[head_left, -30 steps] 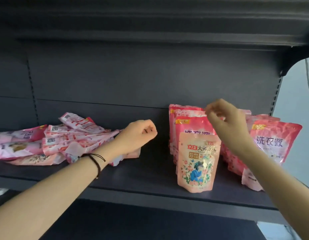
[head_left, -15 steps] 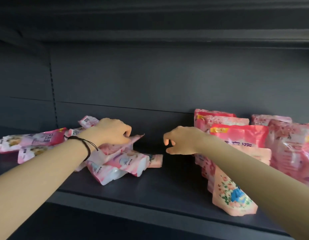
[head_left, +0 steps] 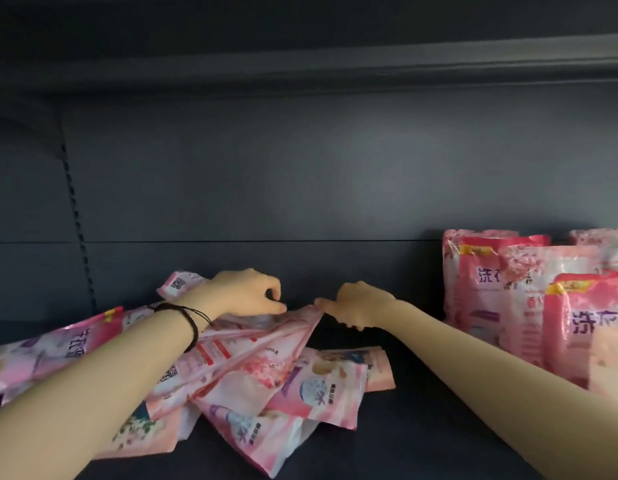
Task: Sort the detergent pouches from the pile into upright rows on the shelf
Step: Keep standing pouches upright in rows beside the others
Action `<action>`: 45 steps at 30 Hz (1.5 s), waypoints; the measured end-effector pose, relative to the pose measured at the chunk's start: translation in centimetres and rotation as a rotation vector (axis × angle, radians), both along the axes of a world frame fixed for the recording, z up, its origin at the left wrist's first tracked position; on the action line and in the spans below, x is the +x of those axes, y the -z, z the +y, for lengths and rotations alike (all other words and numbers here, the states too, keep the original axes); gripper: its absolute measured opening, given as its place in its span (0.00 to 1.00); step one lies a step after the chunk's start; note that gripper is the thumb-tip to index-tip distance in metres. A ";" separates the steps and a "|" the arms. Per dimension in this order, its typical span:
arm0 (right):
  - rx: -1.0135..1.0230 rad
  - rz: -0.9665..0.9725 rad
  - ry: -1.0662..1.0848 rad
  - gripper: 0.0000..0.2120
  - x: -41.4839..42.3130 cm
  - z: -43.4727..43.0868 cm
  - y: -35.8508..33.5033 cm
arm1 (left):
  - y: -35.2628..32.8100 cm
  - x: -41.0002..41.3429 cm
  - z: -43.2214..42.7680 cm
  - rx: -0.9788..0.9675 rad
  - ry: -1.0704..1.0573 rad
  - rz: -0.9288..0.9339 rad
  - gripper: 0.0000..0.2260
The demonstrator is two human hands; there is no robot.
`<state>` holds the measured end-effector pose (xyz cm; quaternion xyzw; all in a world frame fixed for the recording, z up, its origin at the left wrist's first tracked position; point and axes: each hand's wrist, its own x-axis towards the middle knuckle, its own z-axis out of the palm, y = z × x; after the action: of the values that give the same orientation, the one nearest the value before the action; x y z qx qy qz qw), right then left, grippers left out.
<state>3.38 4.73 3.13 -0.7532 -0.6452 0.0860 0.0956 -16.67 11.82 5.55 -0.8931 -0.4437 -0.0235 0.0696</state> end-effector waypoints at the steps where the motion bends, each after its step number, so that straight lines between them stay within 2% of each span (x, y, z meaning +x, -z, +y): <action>1: -0.002 0.112 0.042 0.29 -0.2 1.0 0.7 | 0.2 -0.1 0.5 -0.073 0.006 -0.065 0.16; 4: 0.032 0.389 0.149 0.25 -0.7 2.9 2.0 | 0.7 0.4 1.5 -0.205 0.052 -0.221 0.15; 8: 0.093 0.713 0.239 0.14 -1.4 4.0 1.9 | 0.6 1.1 2.6 -0.278 0.048 -0.276 0.16; 11: 0.253 0.839 0.213 0.08 -1.8 3.7 0.9 | 0.4 1.3 3.4 -0.308 0.031 -0.332 0.19; 13: 0.370 0.911 0.185 0.07 -1.8 3.2 -0.2 | 0.5 1.6 3.9 -0.365 0.001 -0.433 0.24; 18: 0.598 1.171 0.072 0.11 -0.4 1.0 -3.9 | 0.6 3.2 4.3 -0.547 -0.044 -0.735 0.32; 20: 0.680 1.235 -0.016 0.11 0.3 0.2 -5.4 | 0.1 4.0 4.0 -0.729 0.011 -0.907 0.27; 23: 0.818 1.270 -0.100 0.10 1.4 -0.2 -7.0 | -1.0 5.4 3.4 -0.945 0.206 -1.227 0.12; 25: 0.899 1.234 -0.062 0.11 2.5 0.0 -7.2 | -1.5 6.4 2.9 -0.875 0.262 -1.307 0.08; 29: 0.965 1.172 0.136 0.12 5.4 0.8 -6.3 | -1.3 9.2 2.1 -0.702 0.205 -1.304 0.07; 35: 0.836 1.438 0.310 0.10 8.0 2.0 -3.2 | 0.4 12.3 2.3 -0.714 0.131 -1.253 0.05; 40: 0.841 1.379 0.333 0.10 8.6 2.4 -1.4 | 2.1 13.0 2.9 -0.746 0.079 -1.205 0.03; 43: 0.953 1.039 0.396 0.02 8.7 2.1 -1.7 | 1.9 12.7 3.4 -0.634 0.036 -1.070 0.08; 45: 1.096 0.670 0.375 0.12 8.5 1.4 -2.4 | 1.3 11.8 3.6 -0.466 -0.002 -0.827 0.11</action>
<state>11.92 6.14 5.49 -0.6278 -0.3891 -0.0430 0.6727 -4.84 15.44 4.24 -0.8004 -0.4285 -0.2768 -0.3149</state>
